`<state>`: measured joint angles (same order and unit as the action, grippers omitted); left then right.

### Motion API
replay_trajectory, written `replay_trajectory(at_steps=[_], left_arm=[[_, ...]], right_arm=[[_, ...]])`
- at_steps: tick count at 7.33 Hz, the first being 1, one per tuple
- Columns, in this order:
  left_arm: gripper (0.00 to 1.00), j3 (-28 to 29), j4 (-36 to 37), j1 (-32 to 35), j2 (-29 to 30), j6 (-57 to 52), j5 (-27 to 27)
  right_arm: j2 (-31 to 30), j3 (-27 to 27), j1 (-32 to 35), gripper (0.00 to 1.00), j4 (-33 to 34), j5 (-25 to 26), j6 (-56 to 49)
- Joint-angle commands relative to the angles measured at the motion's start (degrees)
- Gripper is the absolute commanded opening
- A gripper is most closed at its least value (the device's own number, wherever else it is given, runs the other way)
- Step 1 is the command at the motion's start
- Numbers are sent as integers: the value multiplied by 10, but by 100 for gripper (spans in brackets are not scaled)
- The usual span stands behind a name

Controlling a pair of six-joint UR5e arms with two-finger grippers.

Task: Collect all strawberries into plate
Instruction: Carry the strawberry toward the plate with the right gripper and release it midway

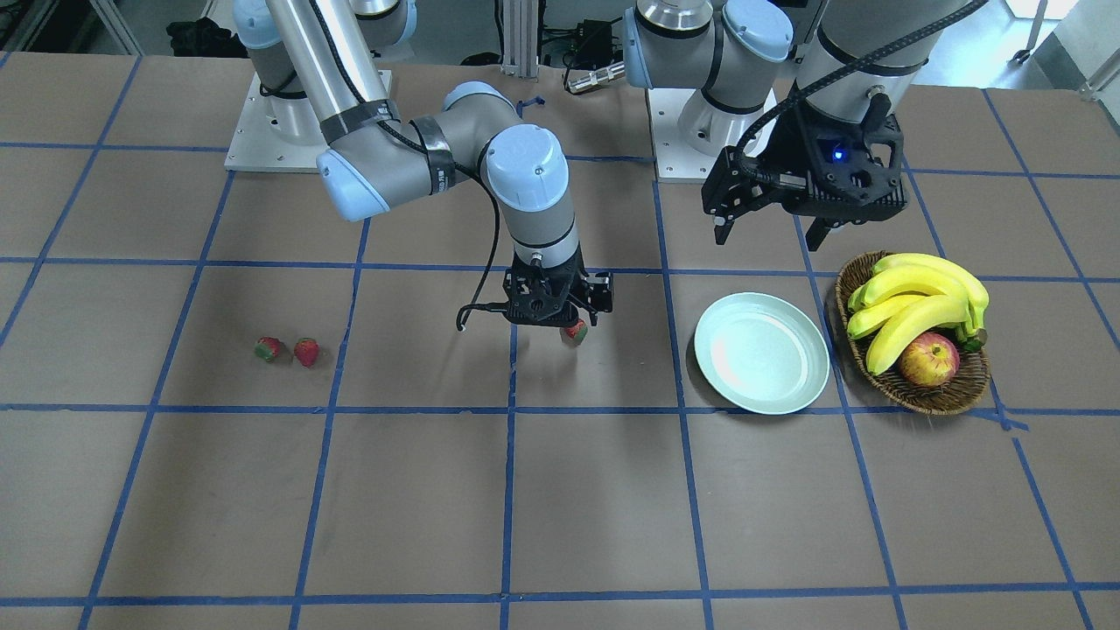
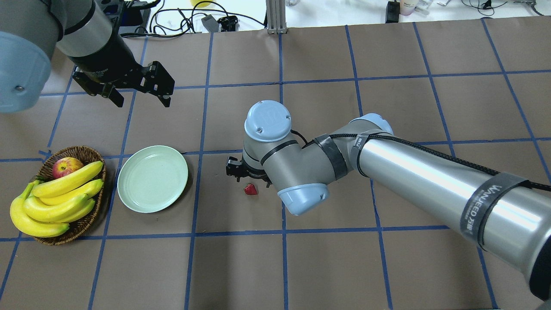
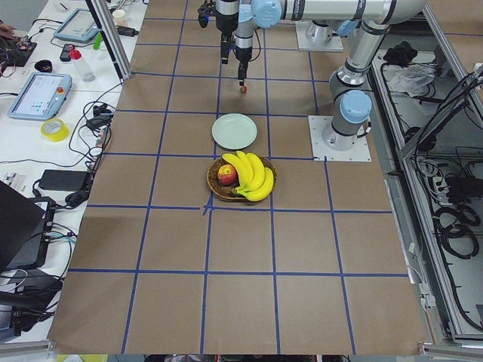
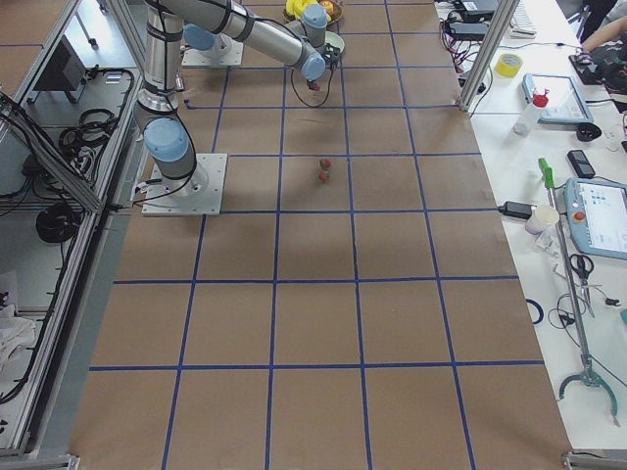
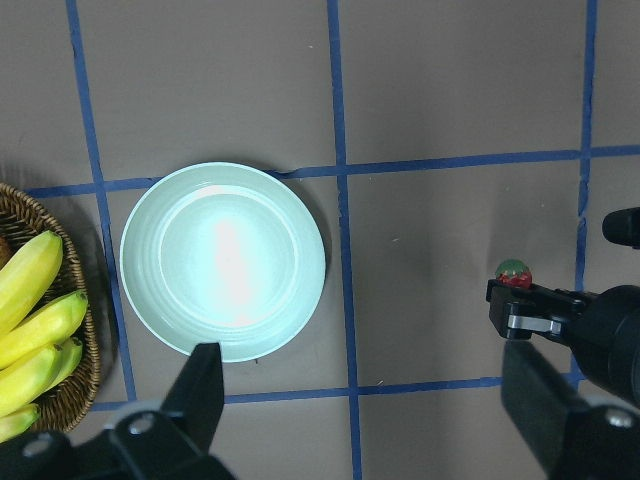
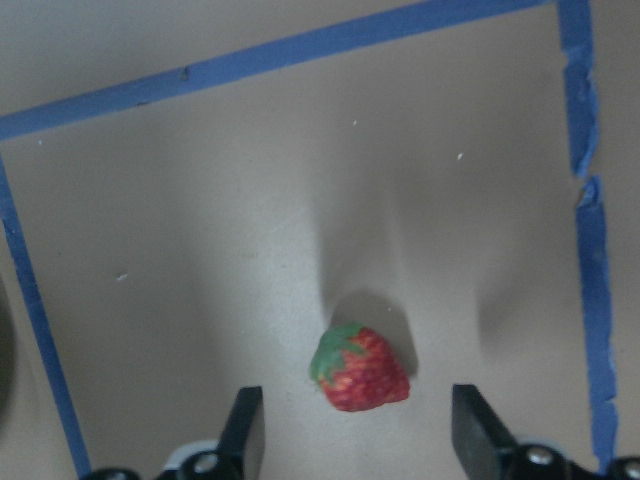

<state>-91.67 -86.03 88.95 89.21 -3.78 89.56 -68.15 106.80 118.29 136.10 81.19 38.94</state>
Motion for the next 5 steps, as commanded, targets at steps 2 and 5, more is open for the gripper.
replay_trajectory(at_steps=[2, 5], left_arm=[[100, -3, 0, 0, 0, 0, -1], [100, -45, 27, 10, 5, 63, -9]], right_arm=[[-79, 13, -101, 100, -49, 54, -113], [-134, 70, -185, 94, -105, 147, -276]])
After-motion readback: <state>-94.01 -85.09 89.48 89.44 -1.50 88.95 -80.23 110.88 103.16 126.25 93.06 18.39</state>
